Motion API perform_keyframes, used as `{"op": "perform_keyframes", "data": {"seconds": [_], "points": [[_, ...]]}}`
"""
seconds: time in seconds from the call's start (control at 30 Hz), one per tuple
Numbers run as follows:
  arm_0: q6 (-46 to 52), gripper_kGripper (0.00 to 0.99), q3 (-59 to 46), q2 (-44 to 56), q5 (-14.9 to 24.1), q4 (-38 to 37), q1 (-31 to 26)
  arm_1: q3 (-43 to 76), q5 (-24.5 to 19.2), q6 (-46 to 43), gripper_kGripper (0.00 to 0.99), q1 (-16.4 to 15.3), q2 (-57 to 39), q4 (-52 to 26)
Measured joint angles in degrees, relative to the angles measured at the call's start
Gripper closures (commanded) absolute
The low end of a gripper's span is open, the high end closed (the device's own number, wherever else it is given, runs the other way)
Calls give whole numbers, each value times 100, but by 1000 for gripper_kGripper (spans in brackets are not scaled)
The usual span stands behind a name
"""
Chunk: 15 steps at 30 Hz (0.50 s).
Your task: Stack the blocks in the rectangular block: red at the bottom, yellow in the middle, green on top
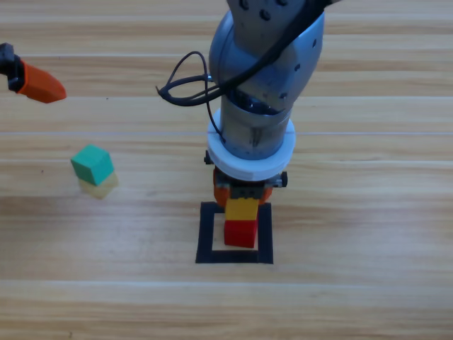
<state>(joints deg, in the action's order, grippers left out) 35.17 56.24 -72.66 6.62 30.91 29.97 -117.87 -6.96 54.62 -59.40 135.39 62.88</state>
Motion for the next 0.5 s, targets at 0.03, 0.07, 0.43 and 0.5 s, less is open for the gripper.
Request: {"op": "perform_keyframes", "data": {"seconds": [0.03,0.07,0.43,0.5], "points": [[0,16,0,0,-5,-1,0,-3,0,1,962,0,15,0],[0,16,-2,0,-14,-1,0,-4,0,3,962,0,30,0],[6,16,-20,0,-22,-2,0,-4,-25,20,962,0,68,18],[6,16,-20,0,-22,-5,0,-4,-25,20,962,0,68,18]]}}
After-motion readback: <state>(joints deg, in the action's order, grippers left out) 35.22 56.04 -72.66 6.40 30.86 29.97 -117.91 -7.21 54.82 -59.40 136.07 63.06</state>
